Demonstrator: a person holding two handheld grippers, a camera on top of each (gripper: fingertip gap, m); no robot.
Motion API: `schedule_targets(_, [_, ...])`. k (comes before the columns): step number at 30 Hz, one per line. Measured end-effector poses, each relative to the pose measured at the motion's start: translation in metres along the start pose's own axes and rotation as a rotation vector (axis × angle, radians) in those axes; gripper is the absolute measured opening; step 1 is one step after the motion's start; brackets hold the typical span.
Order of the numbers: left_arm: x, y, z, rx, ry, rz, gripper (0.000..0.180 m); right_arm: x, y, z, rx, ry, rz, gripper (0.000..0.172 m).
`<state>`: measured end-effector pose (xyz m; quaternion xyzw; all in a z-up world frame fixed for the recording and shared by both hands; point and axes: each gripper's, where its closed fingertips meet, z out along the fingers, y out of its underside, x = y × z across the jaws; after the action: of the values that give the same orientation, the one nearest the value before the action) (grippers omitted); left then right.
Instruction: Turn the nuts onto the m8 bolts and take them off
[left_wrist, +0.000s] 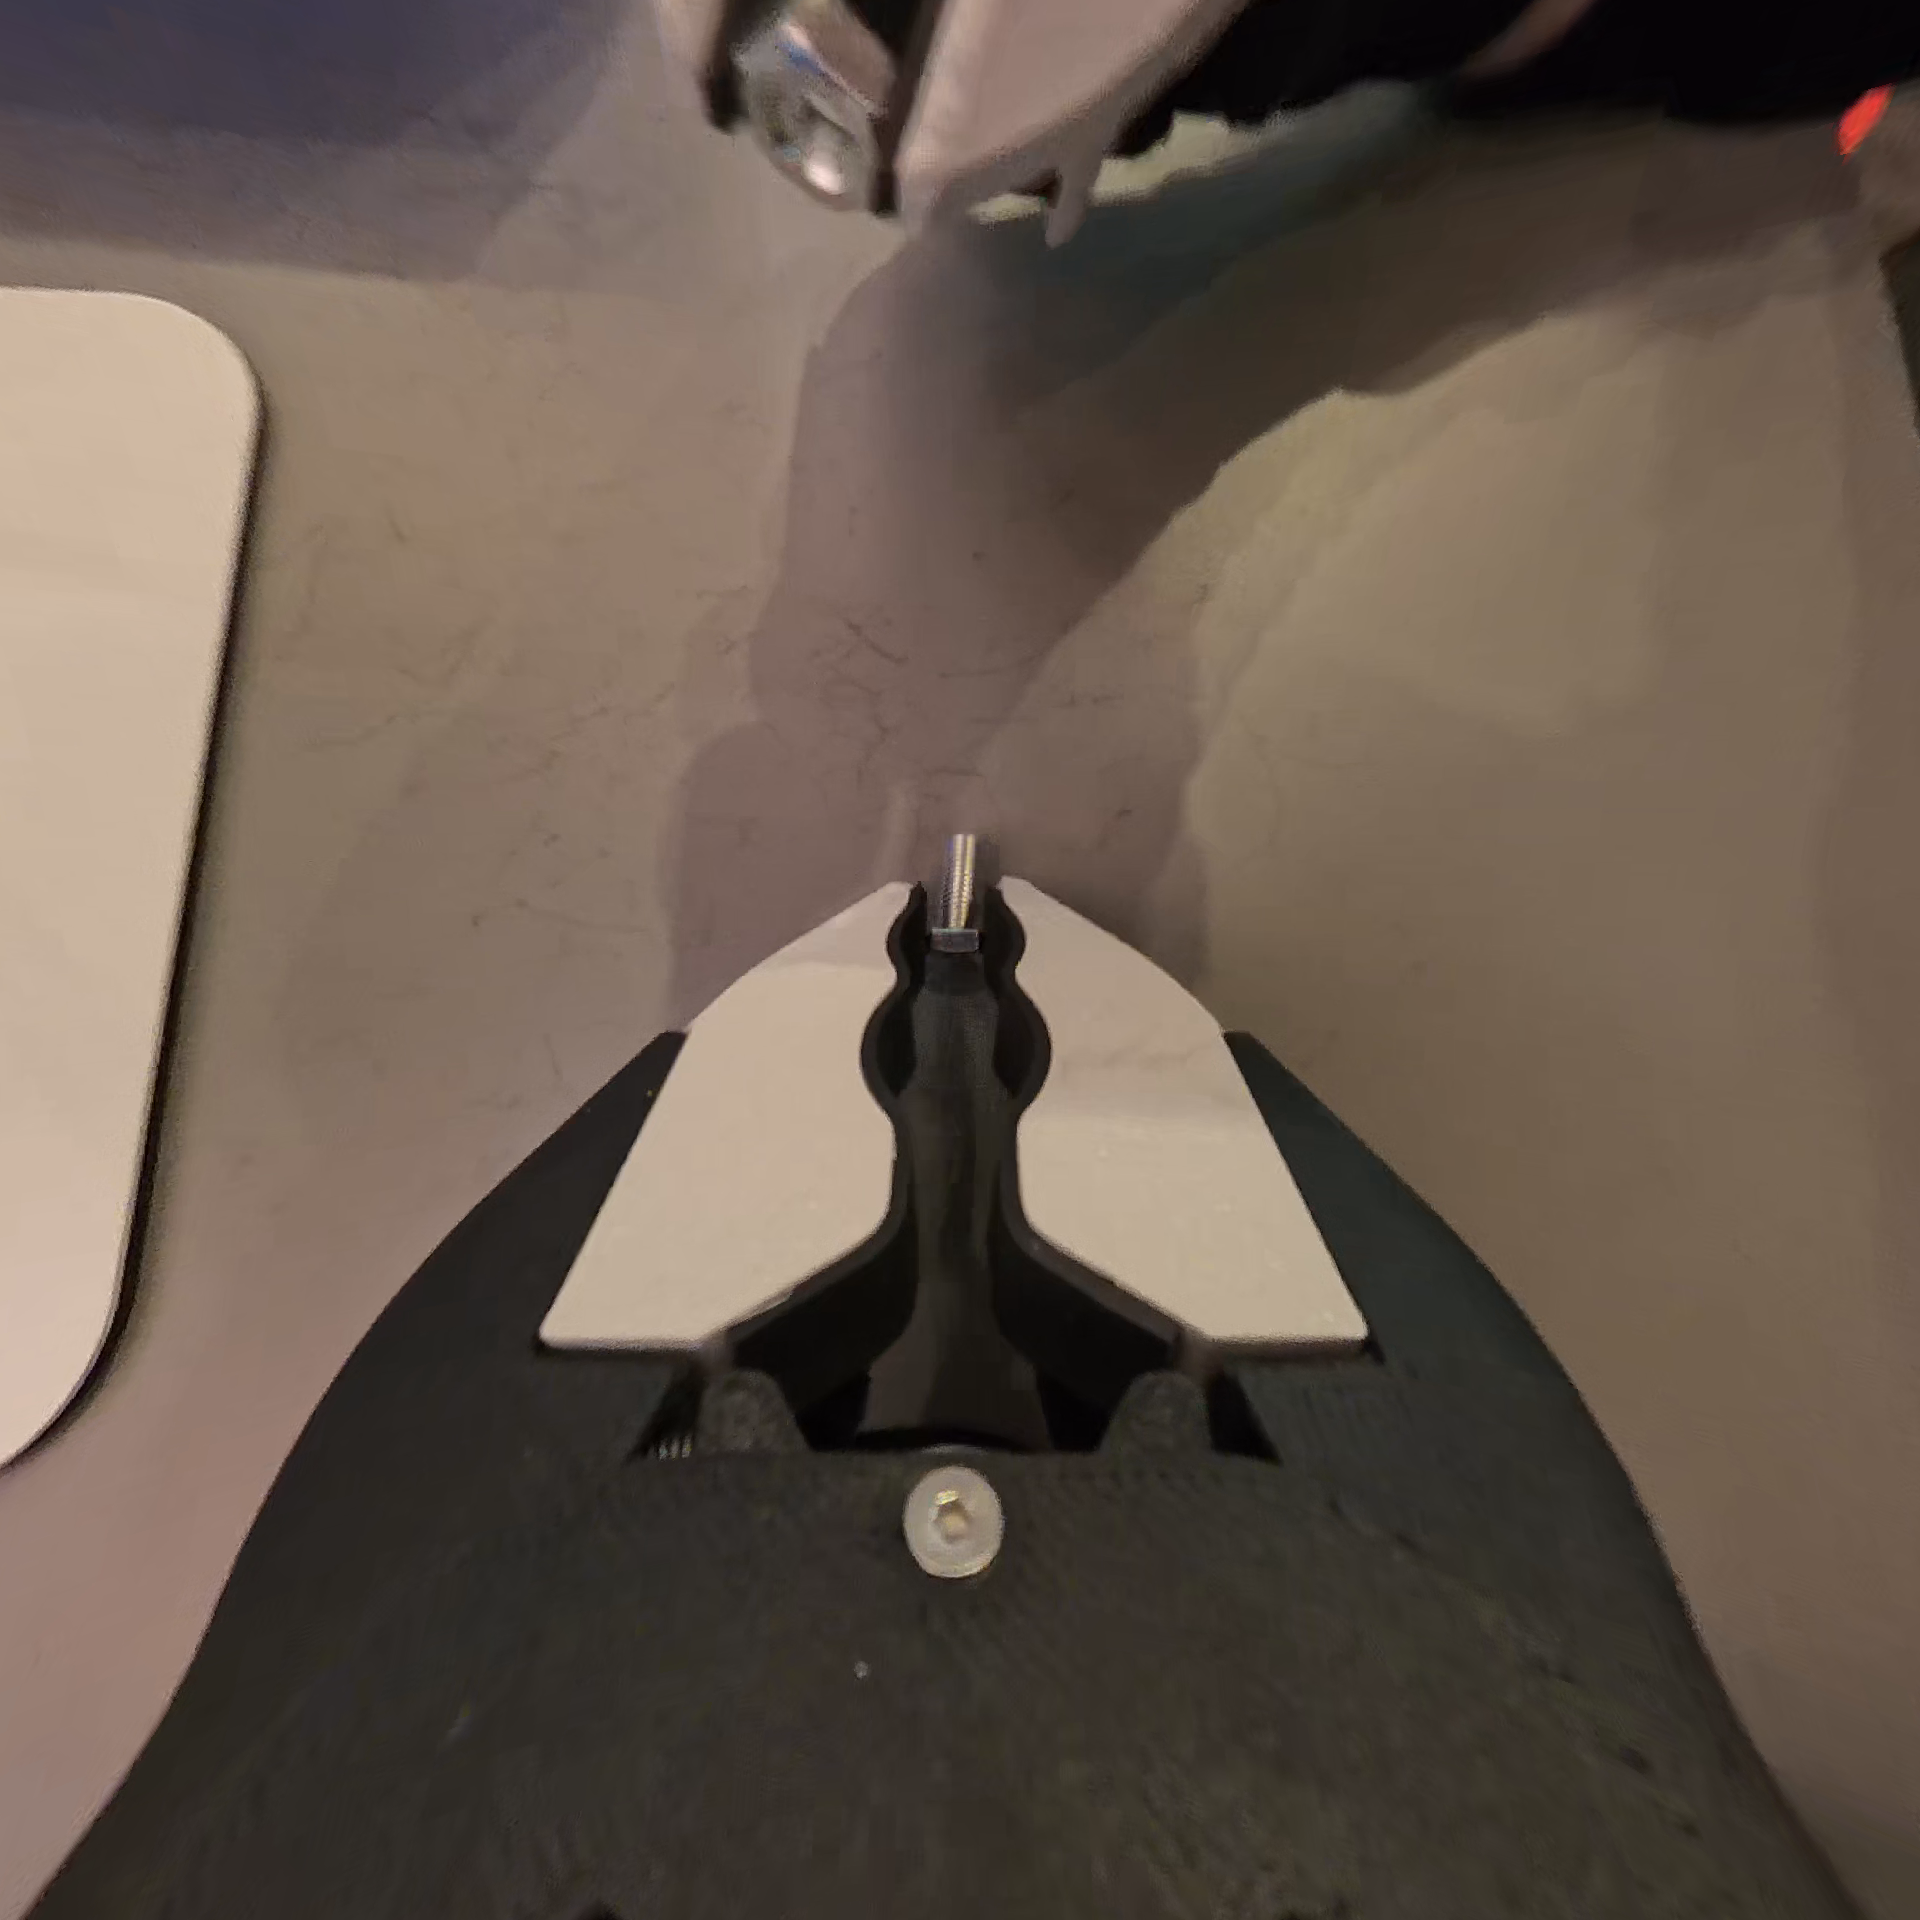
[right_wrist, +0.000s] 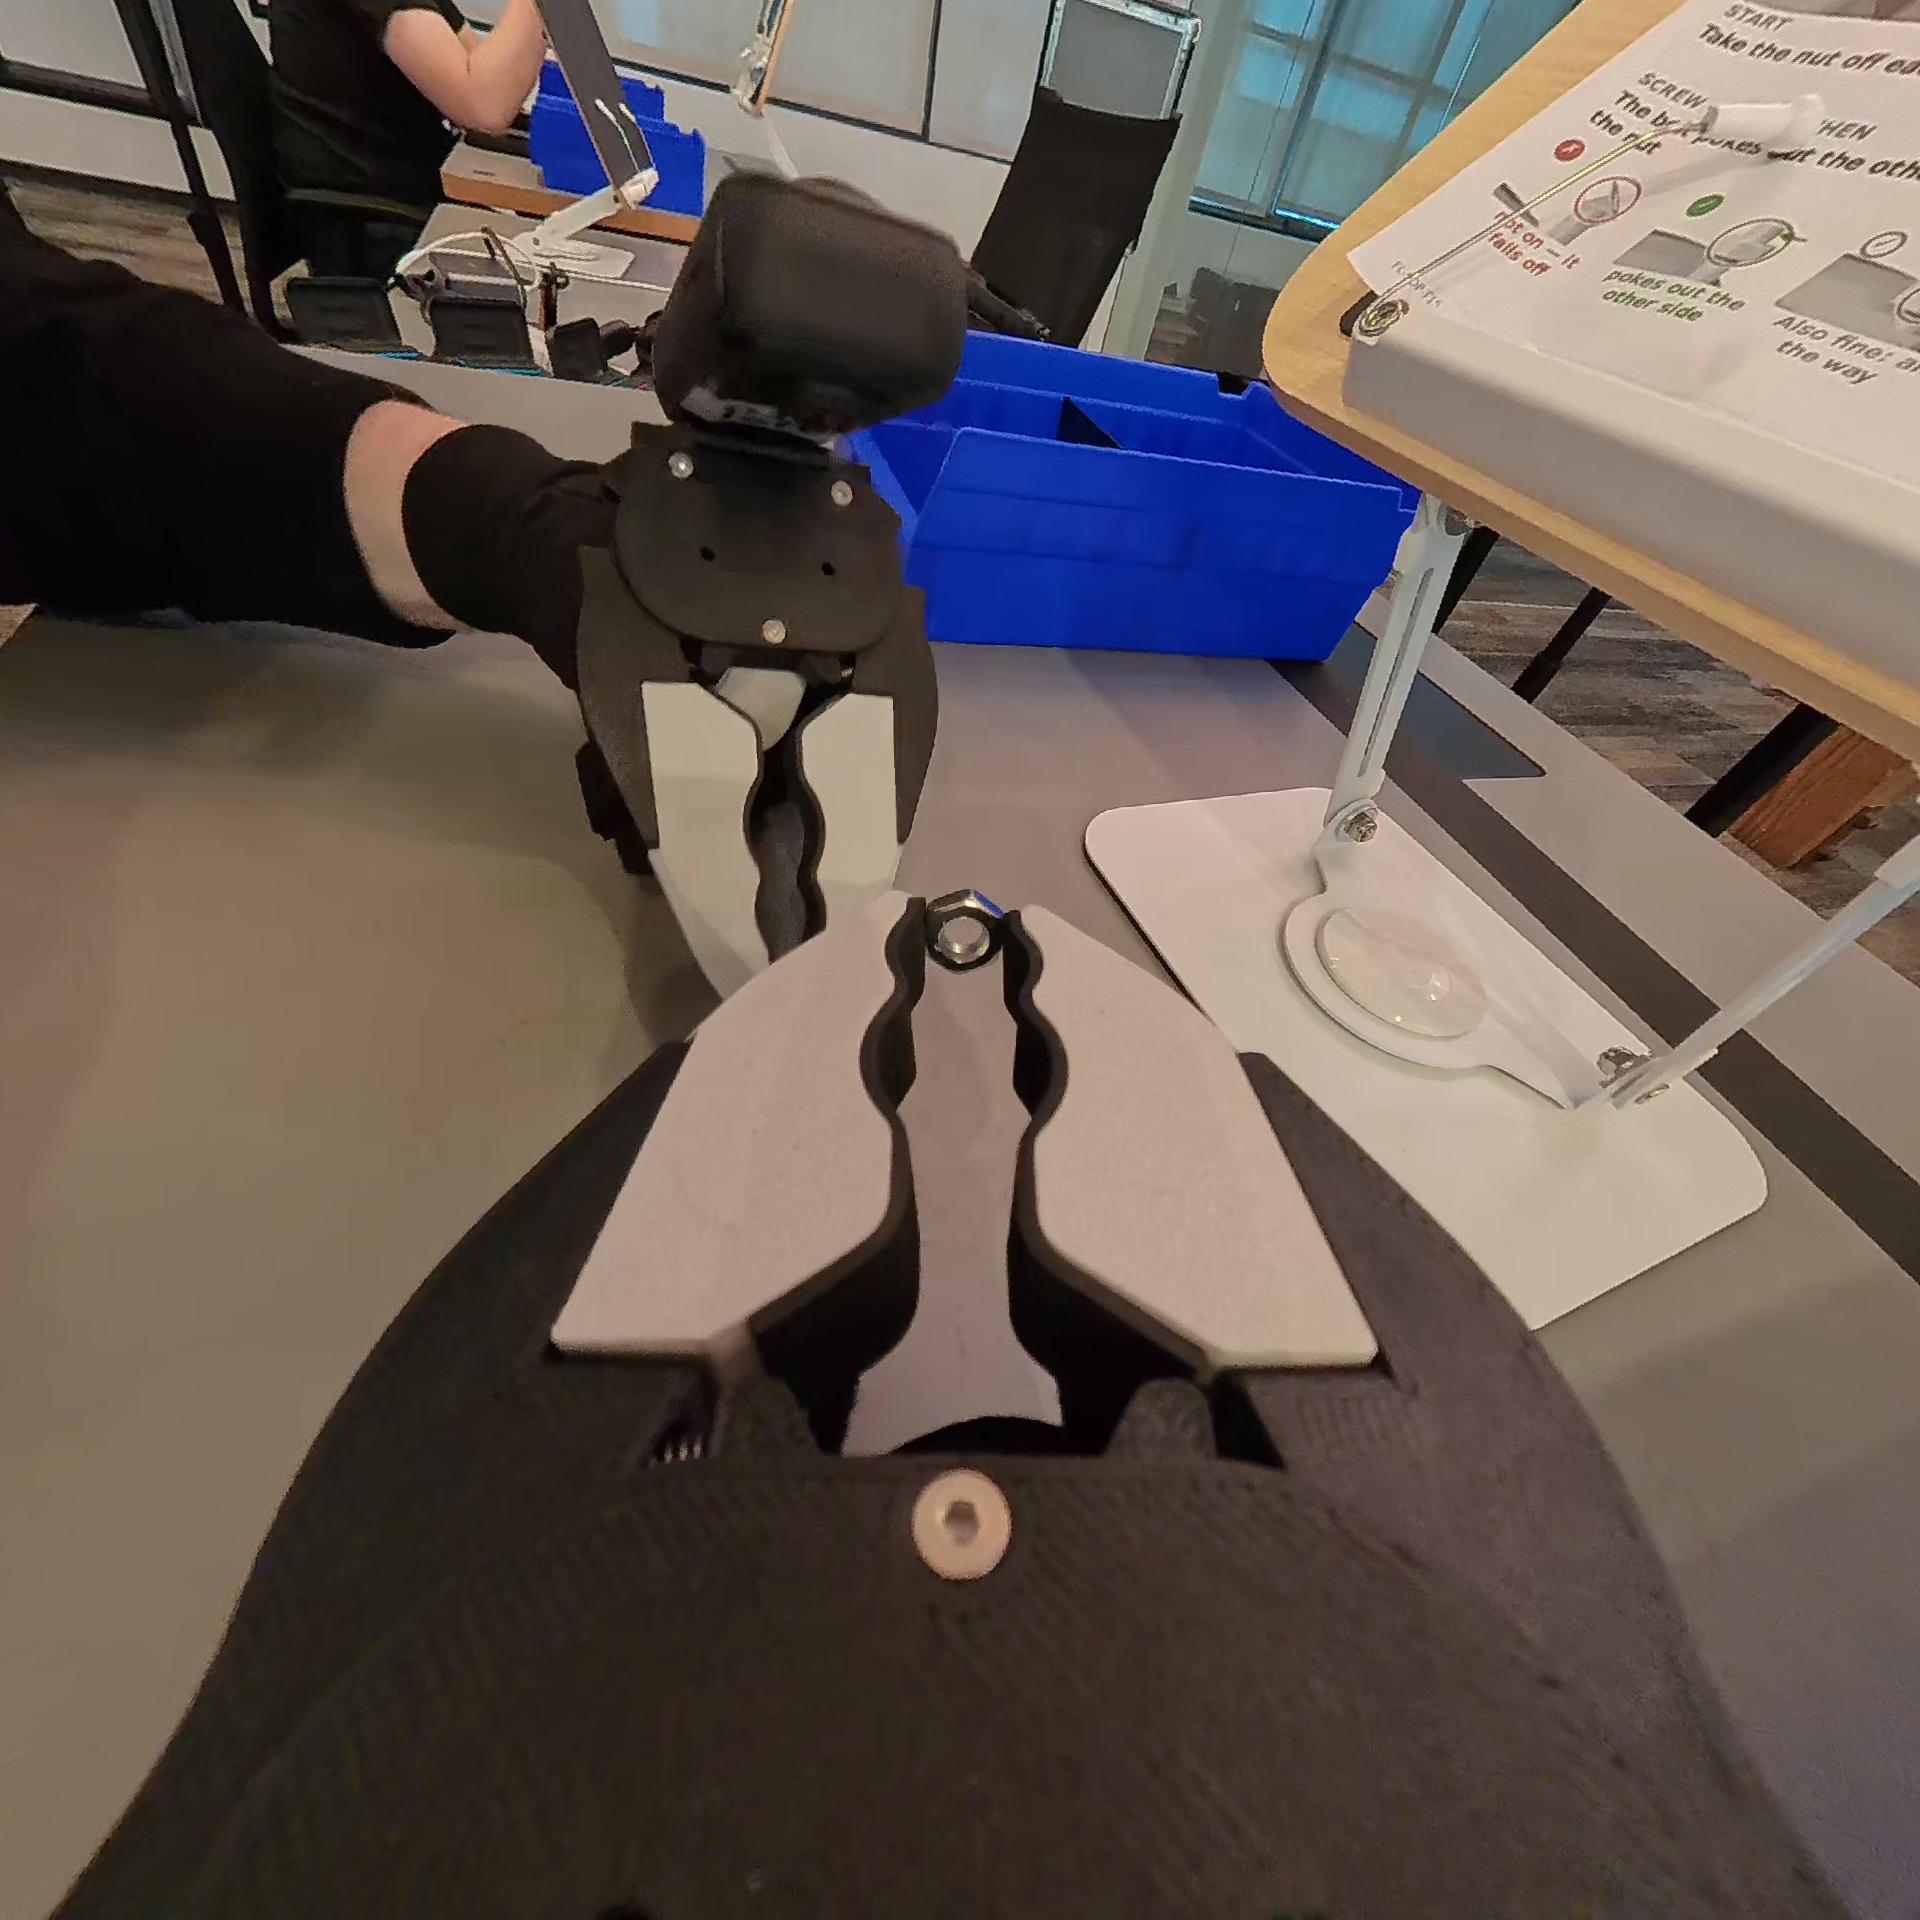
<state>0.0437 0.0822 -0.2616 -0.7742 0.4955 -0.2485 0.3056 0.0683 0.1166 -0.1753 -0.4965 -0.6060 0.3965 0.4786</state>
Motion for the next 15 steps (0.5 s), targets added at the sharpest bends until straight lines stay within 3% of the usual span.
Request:
schedule_targets(1, [-0.002, -0.003, -0.004, 0.038, -0.005, -0.026, 0.01, 0.0, 0.0, 0.0, 0.001, 0.002, 0.001, 0.014])
schedule_targets(7, [-0.012, -0.022, -0.028, 0.266, -0.015, -0.162, 0.008, 0.006, -0.002, -0.003, 0.014, 0.017, 0.015, 0.014])
schedule_targets(11, [-0.012, -0.016, -0.025, 0.223, -0.042, -0.159, 0.008, 0.005, -0.001, -0.002, 0.011, 0.012, 0.017, 0.014])
schedule_targets(15, [-0.008, -0.003, -0.013, 0.086, -0.07, -0.11, 0.008, 0.003, -0.001, -0.001, 0.008, 0.009, 0.011, 0.014])
